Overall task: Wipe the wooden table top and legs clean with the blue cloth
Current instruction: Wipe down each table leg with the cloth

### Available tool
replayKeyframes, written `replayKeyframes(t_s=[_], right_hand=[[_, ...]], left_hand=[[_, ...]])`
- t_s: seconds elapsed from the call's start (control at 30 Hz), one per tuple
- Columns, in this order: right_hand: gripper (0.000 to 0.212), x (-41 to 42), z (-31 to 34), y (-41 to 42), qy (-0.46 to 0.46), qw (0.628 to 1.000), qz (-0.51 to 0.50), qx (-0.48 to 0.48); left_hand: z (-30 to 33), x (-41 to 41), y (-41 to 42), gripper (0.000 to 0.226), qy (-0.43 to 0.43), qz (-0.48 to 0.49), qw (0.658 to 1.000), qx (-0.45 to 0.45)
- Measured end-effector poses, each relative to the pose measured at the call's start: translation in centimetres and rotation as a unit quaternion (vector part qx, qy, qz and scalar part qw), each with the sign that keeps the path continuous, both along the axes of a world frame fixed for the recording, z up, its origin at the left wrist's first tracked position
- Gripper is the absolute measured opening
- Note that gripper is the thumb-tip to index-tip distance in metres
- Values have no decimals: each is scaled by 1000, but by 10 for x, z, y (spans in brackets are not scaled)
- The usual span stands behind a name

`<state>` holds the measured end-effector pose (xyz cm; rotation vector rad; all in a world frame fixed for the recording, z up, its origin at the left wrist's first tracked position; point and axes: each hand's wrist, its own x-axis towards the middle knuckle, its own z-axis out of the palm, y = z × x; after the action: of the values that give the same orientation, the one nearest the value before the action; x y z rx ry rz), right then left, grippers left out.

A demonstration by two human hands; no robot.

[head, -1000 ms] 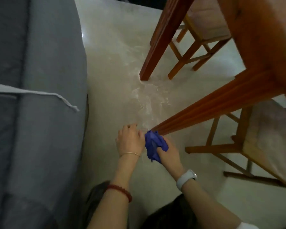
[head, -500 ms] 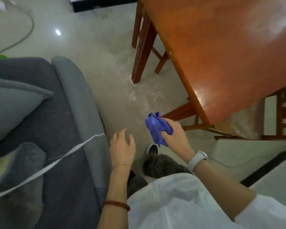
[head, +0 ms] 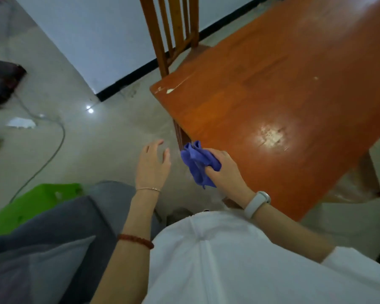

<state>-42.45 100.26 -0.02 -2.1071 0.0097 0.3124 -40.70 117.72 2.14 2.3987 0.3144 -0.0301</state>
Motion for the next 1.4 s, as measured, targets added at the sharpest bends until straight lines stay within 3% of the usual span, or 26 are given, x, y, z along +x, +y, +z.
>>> replayKeyframes(t_s=[0.23, 0.33, 0.4, 0.53, 0.63, 0.83, 0.9, 1.0, 1.13, 1.33, 1.4], right_hand=[[40, 47, 0, -17, -7, 973, -226, 40], [40, 65, -4, -12, -51, 930, -356, 74], [41, 76, -3, 3, -83, 881, -462, 61], [35, 81, -6, 61, -123, 733, -667, 56], [32, 74, -18, 108, -128, 644, -752, 50], [43, 47, -58, 177, -116, 459, -880, 25], [44, 39, -86, 192, -107, 435, -893, 36], [26, 33, -137, 207, -80, 419, -902, 66], [13, 36, -189, 222, -67, 379, -921, 65], [14, 46, -278, 197, -97, 353, -931, -10], [25, 46, -318, 183, -108, 343, -933, -27]], left_hand=[[-2, 113, -34, 32, -25, -206, 978, -8], [-6, 162, -45, 32, -25, -330, 944, -16], [-7, 190, -47, 34, -8, -420, 907, -25], [-8, 225, -40, 35, -5, -565, 825, -22], [-13, 223, -35, 34, 7, -624, 781, -33], [-39, 176, 0, 31, 20, -764, 643, -47], [-59, 162, 13, 32, 46, -787, 614, -38], [-92, 146, 19, 33, 88, -816, 571, -8], [-132, 145, 22, 34, 113, -837, 534, 16], [-222, 154, 0, 32, 78, -832, 549, -12], [-256, 151, -16, 31, 56, -829, 556, -33]])
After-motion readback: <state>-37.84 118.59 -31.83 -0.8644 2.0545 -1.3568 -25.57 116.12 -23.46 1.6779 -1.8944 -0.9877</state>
